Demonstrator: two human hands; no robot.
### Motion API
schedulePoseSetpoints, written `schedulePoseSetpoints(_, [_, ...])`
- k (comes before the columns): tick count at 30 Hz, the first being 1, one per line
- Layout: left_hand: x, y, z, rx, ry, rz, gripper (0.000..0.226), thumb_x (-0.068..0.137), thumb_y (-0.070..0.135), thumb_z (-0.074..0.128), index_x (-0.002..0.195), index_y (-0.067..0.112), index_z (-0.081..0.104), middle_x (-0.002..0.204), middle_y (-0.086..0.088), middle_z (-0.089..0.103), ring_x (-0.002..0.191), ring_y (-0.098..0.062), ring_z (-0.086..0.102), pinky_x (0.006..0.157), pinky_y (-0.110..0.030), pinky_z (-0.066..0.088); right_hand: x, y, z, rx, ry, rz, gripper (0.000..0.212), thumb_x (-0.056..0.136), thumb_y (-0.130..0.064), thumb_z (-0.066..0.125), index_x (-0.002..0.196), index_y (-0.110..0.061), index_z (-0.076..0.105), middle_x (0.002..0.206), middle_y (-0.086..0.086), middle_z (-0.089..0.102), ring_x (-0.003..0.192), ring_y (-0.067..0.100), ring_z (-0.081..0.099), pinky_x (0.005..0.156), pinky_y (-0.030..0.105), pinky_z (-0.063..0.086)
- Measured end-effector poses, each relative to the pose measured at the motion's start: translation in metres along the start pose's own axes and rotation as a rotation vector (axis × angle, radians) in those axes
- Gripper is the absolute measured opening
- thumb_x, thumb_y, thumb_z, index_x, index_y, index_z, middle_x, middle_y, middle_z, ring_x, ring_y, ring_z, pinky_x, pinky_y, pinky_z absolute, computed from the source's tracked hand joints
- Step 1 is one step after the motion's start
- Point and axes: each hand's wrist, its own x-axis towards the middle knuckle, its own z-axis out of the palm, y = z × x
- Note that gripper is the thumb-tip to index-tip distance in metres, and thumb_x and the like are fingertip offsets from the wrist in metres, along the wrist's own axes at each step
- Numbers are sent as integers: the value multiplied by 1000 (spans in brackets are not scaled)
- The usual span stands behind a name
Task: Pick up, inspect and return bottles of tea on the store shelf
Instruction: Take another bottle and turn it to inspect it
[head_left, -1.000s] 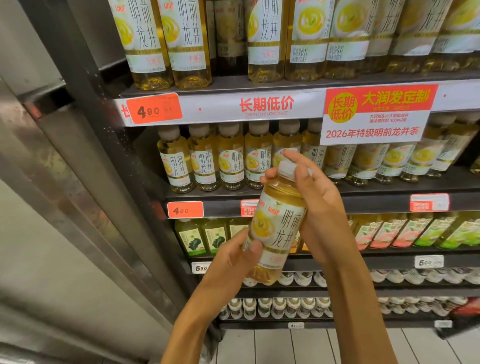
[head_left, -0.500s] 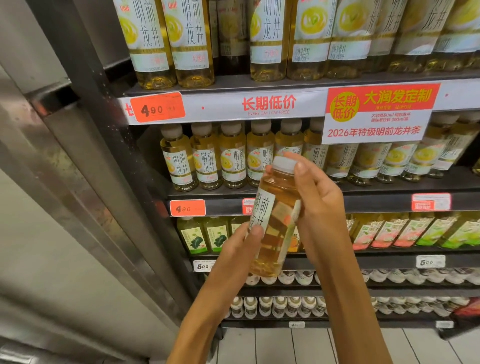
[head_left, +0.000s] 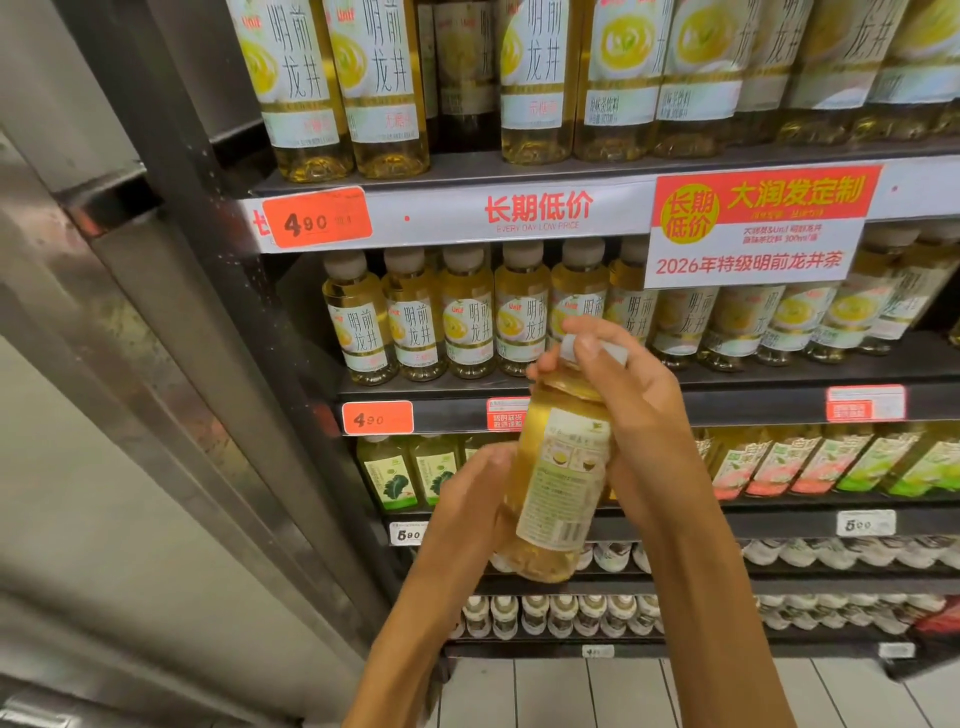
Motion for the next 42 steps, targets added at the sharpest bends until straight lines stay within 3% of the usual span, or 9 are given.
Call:
schedulePoseSetpoints(5, [4,0,7,109,39,95,57,82,66,51,113,18,60,105,0,70,101,-14,67,81,-26,55,0,3,2,-81,3,54,38,79,-45,66,111,-25,63,97,3,71,92,16,66,83,35,53])
schedulePoseSetpoints(10, [-3,1,1,-92,-49,-92,64,80,70,35,108,24,71,95,-11,75,84,-24,72,74,-35,58,4,2,-1,10,-90,147,48,82,-48,59,123,-22,61,108,8,71,105,22,66,91,37,53])
schedulePoseSetpoints(13, [-9,6,5,-300,-162,-175,69,84,63,34,123,14,62,92,-17,72,74,-27,70,60,-34,56,8,5,2,158,-99,180,42,87,-38,55,119,-12,59,96,10,72,94,26,70,78,35,58])
schedulePoseSetpoints(15, [-10,9,7,-360,-217,-191,64,88,60,33,124,17,62,92,-18,70,74,-28,69,61,-36,57,9,6,2,184,-86,188,36,87,-36,53,112,-11,59,87,8,71,87,25,71,71,32,58])
schedulePoseSetpoints(21, [-9,14,-2,-206,-270,-254,73,86,65,32,136,15,50,99,-13,73,85,-27,71,73,-38,58,11,-5,-8,161,-82,121,36,84,-35,61,112,-13,60,90,8,71,89,22,70,71,29,56])
schedulePoseSetpoints(25, [-11,18,-1,-181,-326,-219,68,77,70,54,122,18,61,93,-14,73,78,-27,72,74,-34,57,16,-5,-12,141,-49,173,38,82,-39,58,109,-13,62,91,11,72,86,22,71,71,33,59])
schedulePoseSetpoints(29, [-14,24,5,-558,-511,-316,65,69,57,75,105,3,69,83,-21,69,65,-27,69,65,-37,58,21,-1,-12,296,17,270,38,79,-37,57,105,-10,62,85,12,70,82,24,72,68,36,60])
schedulePoseSetpoints(34, [-16,31,17,-741,-597,-327,65,75,52,72,105,-5,66,90,-21,68,74,-27,70,72,-38,58,23,5,-15,433,31,374,34,88,-38,52,108,-12,60,82,13,71,75,24,72,61,34,59])
schedulePoseSetpoints(42, [-15,29,21,-605,-440,-355,65,77,57,55,102,-1,71,91,-21,68,76,-27,69,72,-38,58,21,18,-19,405,100,576,37,97,-40,48,116,-10,58,79,16,73,65,24,72,51,31,56])
